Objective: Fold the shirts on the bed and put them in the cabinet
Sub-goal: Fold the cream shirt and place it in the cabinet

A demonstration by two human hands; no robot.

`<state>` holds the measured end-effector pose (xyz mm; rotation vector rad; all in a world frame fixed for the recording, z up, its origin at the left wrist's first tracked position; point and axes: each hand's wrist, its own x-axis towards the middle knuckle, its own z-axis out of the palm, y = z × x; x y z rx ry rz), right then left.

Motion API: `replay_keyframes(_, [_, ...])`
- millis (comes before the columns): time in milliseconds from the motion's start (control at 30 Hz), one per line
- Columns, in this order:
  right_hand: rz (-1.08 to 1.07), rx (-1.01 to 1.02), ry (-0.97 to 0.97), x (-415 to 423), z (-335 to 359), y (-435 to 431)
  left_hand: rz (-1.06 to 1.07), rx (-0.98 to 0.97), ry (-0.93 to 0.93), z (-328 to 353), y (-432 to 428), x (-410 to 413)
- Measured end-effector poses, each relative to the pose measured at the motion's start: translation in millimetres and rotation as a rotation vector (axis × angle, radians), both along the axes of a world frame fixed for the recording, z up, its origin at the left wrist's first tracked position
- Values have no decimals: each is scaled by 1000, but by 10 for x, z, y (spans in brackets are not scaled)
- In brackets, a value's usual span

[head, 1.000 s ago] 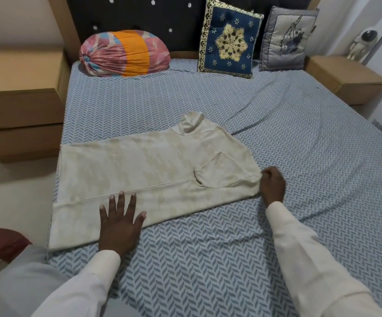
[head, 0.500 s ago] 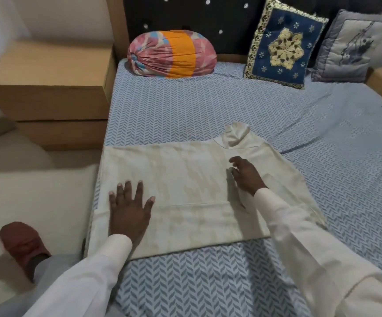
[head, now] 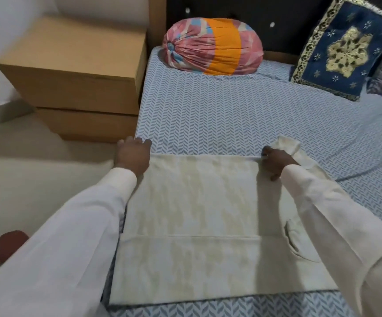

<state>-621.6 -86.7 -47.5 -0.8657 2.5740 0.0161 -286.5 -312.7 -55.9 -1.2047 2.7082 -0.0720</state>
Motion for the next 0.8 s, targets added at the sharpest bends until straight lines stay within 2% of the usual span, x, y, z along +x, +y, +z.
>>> replay_keyframes(100, [-174,-174,-135,-151,-40,140,-44,11,11,105,-98,57])
replay_keyframes(167, [-372,-409,-264,-69,35,343,-43,29,140,163,-58,184])
replay_keyframes(233, [-470,-624,-294,99,84,650,-33,47,296,216,107,374])
replay_keyframes(300, [-448,-718,-249,270,76,980,-69,14,379,241,359,612])
replay_keyframes(567, [-230,-588,69,874,-29,1866,-84,-7,383,81,1253,1345])
replay_keyframes(800, [-194,-555,66,1138,-111,2055,-8,-13,333,-9,1500,1483])
